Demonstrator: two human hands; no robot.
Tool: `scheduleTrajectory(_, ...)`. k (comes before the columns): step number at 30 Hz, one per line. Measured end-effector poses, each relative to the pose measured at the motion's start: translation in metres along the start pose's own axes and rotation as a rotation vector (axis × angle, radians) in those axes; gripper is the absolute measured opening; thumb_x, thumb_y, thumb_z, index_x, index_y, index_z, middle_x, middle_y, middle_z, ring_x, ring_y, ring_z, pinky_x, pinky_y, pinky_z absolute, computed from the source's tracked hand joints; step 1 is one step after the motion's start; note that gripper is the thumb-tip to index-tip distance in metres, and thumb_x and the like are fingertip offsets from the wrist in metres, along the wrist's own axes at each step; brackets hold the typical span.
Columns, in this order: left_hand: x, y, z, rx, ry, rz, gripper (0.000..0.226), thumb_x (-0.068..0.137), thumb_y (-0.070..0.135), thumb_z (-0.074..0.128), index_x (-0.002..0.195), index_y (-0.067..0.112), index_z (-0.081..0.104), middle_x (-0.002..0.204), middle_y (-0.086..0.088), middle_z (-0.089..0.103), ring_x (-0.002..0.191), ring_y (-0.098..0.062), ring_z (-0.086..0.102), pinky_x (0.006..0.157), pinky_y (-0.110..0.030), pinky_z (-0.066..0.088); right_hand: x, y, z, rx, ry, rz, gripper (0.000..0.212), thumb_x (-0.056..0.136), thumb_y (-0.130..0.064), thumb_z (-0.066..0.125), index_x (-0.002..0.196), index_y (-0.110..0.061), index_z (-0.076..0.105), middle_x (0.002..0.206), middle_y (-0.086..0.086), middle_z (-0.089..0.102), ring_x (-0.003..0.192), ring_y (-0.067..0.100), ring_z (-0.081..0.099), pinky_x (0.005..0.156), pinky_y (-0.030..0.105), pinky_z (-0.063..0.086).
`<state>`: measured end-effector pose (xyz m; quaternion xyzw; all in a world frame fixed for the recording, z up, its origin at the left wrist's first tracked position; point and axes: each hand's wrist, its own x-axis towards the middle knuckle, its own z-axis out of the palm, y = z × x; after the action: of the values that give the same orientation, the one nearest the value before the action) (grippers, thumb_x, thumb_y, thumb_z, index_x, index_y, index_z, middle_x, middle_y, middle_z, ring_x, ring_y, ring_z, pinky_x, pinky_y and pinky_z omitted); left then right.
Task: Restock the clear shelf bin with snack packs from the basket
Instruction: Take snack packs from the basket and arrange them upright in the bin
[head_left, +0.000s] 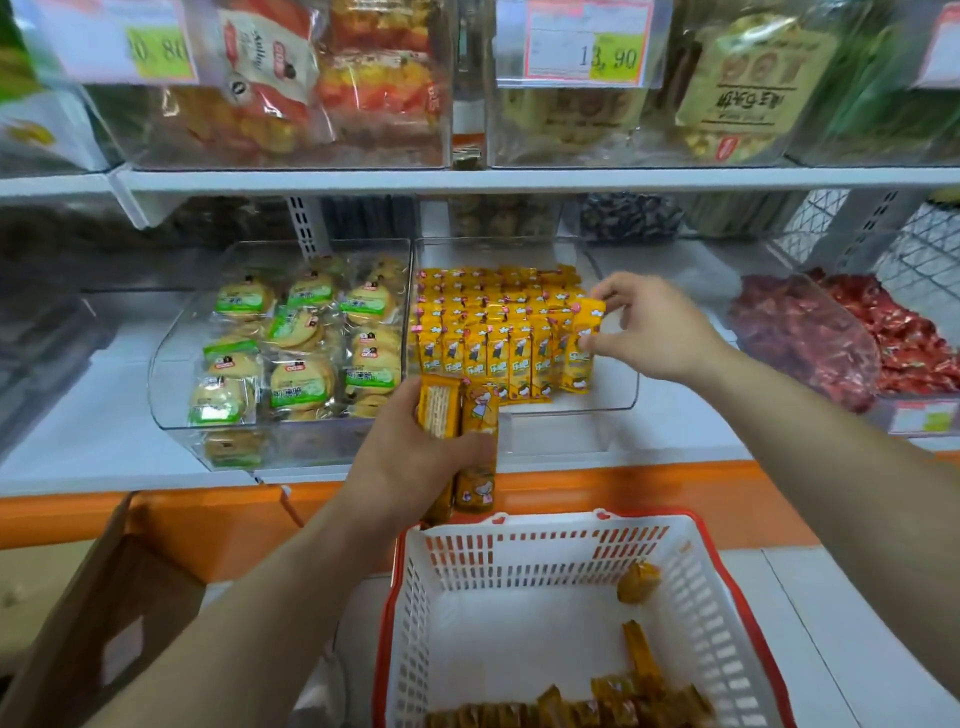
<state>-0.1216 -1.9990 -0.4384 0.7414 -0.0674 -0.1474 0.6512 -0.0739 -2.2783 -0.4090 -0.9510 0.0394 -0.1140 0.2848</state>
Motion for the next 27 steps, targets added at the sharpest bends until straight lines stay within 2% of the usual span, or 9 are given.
scheduleTrajectory(3, 0.006, 0.0, 0.0, -0.012, -0.005, 0.011, 0.04, 0.079, 0.016, 0.086, 0.106, 0.032, 0.062, 0.088, 0.009, 0.077, 0.077, -0.012, 0.076, 0.059, -0.021, 0.059, 0.024, 0.01, 0.011, -0.281, -0.072, 0.049, 0.034, 0.074, -0.03, 0.083, 0.102, -0.03, 0.063, 0.105, -0.002, 0.069, 0.104, 0.024, 0.062, 0.085, 0.037, 0.052)
scheduleTrajectory(5, 0.009, -0.001, -0.001, -0.023, -0.009, 0.008, 0.041, 0.079, 0.016, 0.086, 0.107, 0.033, 0.062, 0.089, 0.01, 0.077, 0.079, -0.012, 0.077, 0.063, -0.024, 0.06, 0.033, 0.012, 0.017, -0.409, -0.061, 0.068, 0.035, 0.074, -0.033, 0.08, 0.104, -0.033, 0.062, 0.11, -0.002, 0.069, 0.11, 0.026, 0.06, 0.086, 0.036, 0.052)
scheduleTrajectory(11, 0.014, -0.004, -0.003, -0.008, -0.038, 0.023, 0.039, 0.081, 0.013, 0.084, 0.105, 0.033, 0.062, 0.088, 0.013, 0.077, 0.078, -0.01, 0.076, 0.059, -0.019, 0.06, 0.045, 0.018, 0.032, -0.615, -0.207, 0.086, 0.046, 0.078, -0.029, 0.076, 0.12, -0.035, 0.059, 0.122, 0.001, 0.063, 0.115, 0.026, 0.056, 0.076, 0.032, 0.042)
scheduleTrajectory(15, 0.015, -0.005, -0.004, -0.029, -0.038, 0.008, 0.04, 0.081, 0.012, 0.084, 0.106, 0.033, 0.062, 0.086, 0.014, 0.077, 0.078, -0.008, 0.076, 0.058, -0.018, 0.058, 0.041, 0.014, 0.03, -0.7, -0.191, 0.062, 0.045, 0.078, -0.03, 0.074, 0.121, -0.037, 0.061, 0.122, 0.001, 0.063, 0.117, 0.027, 0.057, 0.08, 0.033, 0.045)
scheduleTrajectory(19, 0.015, -0.002, 0.001, -0.051, -0.027, -0.021, 0.043, 0.078, 0.015, 0.086, 0.11, 0.031, 0.063, 0.094, 0.007, 0.079, 0.083, -0.014, 0.077, 0.071, -0.033, 0.064, 0.017, 0.006, 0.018, -0.681, -0.058, 0.006, 0.046, 0.081, -0.035, 0.072, 0.125, -0.032, 0.061, 0.127, 0.001, 0.061, 0.119, 0.027, 0.052, 0.088, 0.039, 0.048)
scheduleTrajectory(21, 0.016, -0.003, 0.004, -0.064, -0.026, -0.039, 0.044, 0.076, 0.017, 0.088, 0.111, 0.03, 0.065, 0.097, 0.004, 0.079, 0.084, -0.016, 0.078, 0.072, -0.037, 0.065, -0.005, 0.001, 0.011, -0.509, 0.061, -0.011, 0.037, 0.079, -0.038, 0.074, 0.114, -0.031, 0.065, 0.12, -0.001, 0.063, 0.114, 0.025, 0.054, 0.089, 0.039, 0.05)
scheduleTrajectory(23, 0.016, -0.004, 0.007, -0.075, -0.038, -0.05, 0.042, 0.076, 0.019, 0.088, 0.108, 0.034, 0.066, 0.097, 0.005, 0.079, 0.083, -0.016, 0.078, 0.068, -0.037, 0.064, -0.034, -0.005, 0.006, -0.087, 0.077, 0.037, 0.023, 0.077, -0.036, 0.078, 0.097, -0.031, 0.069, 0.104, -0.008, 0.069, 0.096, 0.015, 0.06, 0.079, 0.03, 0.05)
scheduleTrajectory(25, 0.013, -0.004, 0.012, -0.078, -0.054, -0.05, 0.039, 0.075, 0.021, 0.09, 0.098, 0.043, 0.068, 0.095, 0.007, 0.079, 0.082, -0.015, 0.078, 0.067, -0.036, 0.063, -0.065, -0.016, 0.006, 0.349, -0.049, 0.101, 0.017, 0.079, -0.029, 0.079, 0.093, -0.028, 0.07, 0.086, -0.013, 0.073, 0.074, 0.004, 0.063, 0.064, 0.018, 0.047)
scheduleTrajectory(27, 0.01, -0.002, 0.017, -0.064, -0.064, -0.041, 0.042, 0.069, 0.026, 0.093, 0.093, 0.049, 0.068, 0.095, 0.008, 0.079, 0.083, -0.016, 0.078, 0.072, -0.041, 0.064, -0.086, -0.029, 0.012, 0.593, -0.214, 0.141, 0.02, 0.086, -0.027, 0.074, 0.105, -0.028, 0.069, 0.085, -0.01, 0.074, 0.071, 0.006, 0.068, 0.059, 0.015, 0.047)
